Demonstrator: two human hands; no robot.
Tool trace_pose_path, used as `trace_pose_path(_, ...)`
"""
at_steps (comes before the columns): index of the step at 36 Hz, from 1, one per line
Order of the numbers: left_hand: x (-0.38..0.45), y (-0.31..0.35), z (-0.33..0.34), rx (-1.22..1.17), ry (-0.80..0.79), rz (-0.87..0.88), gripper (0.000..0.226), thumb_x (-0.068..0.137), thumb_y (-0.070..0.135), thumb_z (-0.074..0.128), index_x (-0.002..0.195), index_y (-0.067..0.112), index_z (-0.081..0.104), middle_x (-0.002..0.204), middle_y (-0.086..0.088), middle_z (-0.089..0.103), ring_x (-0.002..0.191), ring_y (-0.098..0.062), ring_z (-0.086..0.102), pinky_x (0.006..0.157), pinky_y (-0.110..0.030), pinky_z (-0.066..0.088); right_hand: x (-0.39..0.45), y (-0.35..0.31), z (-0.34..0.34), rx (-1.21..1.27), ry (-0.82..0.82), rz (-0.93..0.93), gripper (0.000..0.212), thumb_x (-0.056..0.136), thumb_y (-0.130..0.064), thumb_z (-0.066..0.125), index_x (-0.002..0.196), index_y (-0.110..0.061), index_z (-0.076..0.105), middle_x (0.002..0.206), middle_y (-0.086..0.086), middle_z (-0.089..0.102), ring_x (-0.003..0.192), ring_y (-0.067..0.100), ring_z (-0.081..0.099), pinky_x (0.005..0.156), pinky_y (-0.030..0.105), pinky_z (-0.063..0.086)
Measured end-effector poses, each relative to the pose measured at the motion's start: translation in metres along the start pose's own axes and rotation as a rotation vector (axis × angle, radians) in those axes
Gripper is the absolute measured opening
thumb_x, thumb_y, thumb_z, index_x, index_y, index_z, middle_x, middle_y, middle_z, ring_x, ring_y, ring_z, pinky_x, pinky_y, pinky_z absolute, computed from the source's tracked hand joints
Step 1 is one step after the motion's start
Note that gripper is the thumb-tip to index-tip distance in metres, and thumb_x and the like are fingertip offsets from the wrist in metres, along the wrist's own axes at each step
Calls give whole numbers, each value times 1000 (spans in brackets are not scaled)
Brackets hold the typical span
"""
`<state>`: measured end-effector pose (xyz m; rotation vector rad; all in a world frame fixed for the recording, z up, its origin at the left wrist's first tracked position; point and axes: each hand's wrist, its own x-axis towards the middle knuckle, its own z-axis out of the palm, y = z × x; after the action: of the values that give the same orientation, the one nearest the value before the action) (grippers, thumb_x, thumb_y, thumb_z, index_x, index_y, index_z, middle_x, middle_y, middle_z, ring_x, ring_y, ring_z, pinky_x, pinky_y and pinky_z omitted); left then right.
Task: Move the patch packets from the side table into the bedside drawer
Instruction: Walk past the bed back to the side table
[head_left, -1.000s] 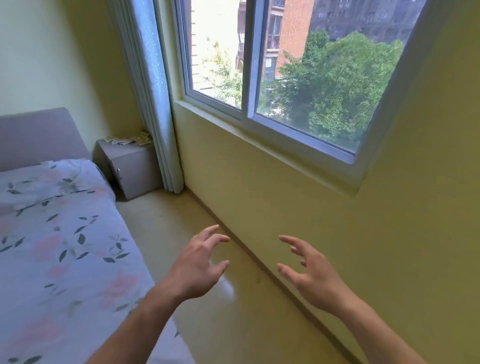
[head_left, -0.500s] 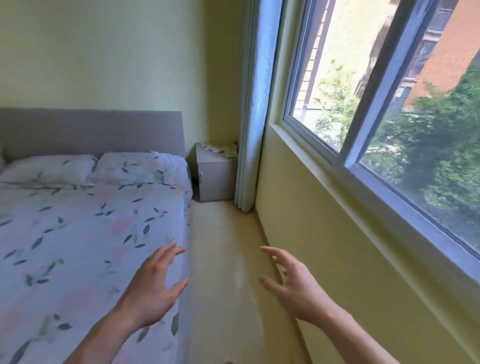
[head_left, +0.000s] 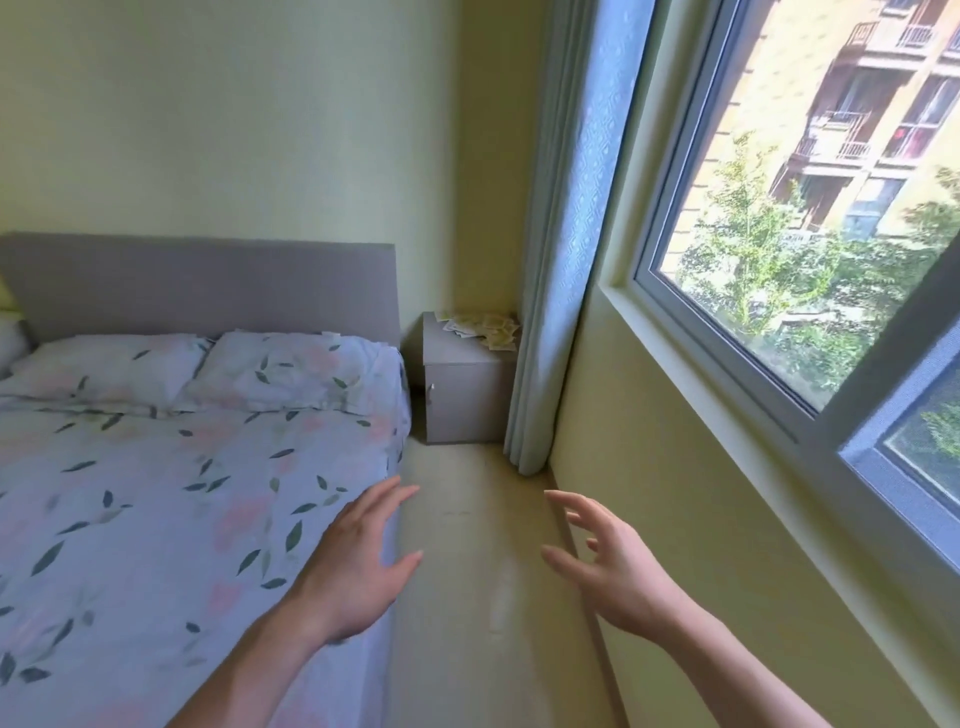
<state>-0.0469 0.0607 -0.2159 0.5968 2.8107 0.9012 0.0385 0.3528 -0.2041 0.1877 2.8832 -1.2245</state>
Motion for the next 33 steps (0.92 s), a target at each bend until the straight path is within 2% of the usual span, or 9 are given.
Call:
trace_pose_path(5, 90, 5, 1, 15, -23, 30, 66, 93, 42, 64, 150, 41, 32, 160, 23, 19, 148, -3, 21, 121, -23, 19, 92, 17, -14, 21, -13, -8, 57, 88, -40, 69, 140, -44, 46, 137, -25, 50, 126, -4, 47, 105, 16, 38)
trace_pose_path(15, 278, -7, -6, 52, -19, -37, 65, 93, 42, 64, 150, 39, 33, 159, 22, 20, 147, -4, 23, 118, -20, 17, 299, 60, -47, 53, -53, -41, 59, 86, -42, 69, 140, -42, 47, 137, -23, 52, 124, -6, 49, 107, 18, 39)
trace_pose_path(19, 346, -13, -15, 44, 18, -64, 64, 92, 42, 65, 148, 42, 33, 157, 23, 22, 146, -4, 26, 117, -19, 20, 385, 62, -62, 43, -83, -89, 58, 87, -39, 71, 141, -38, 48, 137, -23, 50, 125, -8, 45, 111, 22, 38)
trace_pose_path(21, 375, -18, -20, 42, 30, -93, 63, 93, 41, 64, 148, 43, 32, 157, 25, 21, 146, -2, 23, 115, -19, 19, 428, 60, -65, 44, -102, -91, 58, 88, -37, 71, 141, -35, 49, 137, -22, 50, 122, -8, 46, 109, 19, 38)
trace_pose_path(24, 415, -31, -25, 31, 55, -126, 63, 94, 41, 63, 148, 43, 31, 156, 27, 20, 145, 1, 20, 115, -16, 16, 483, 55, -65, 41, -130, -108, 58, 88, -40, 70, 141, -37, 48, 137, -22, 49, 125, -5, 46, 108, 18, 37)
trace_pose_path(27, 458, -49, -30, 25, 61, -155, 63, 94, 40, 64, 148, 42, 32, 155, 27, 22, 145, 1, 21, 115, -16, 16, 539, 52, -61, 27, -168, -138, 59, 88, -41, 69, 142, -38, 46, 141, -22, 47, 132, -4, 43, 114, 24, 35)
trace_pose_path(33, 556, -94, -32, 8, 35, -200, 61, 94, 41, 63, 148, 40, 34, 157, 26, 20, 145, 1, 23, 117, -20, 20, 650, 58, -51, 13, -196, -122, 60, 87, -41, 67, 143, -38, 45, 144, -20, 46, 134, -1, 42, 114, 26, 36)
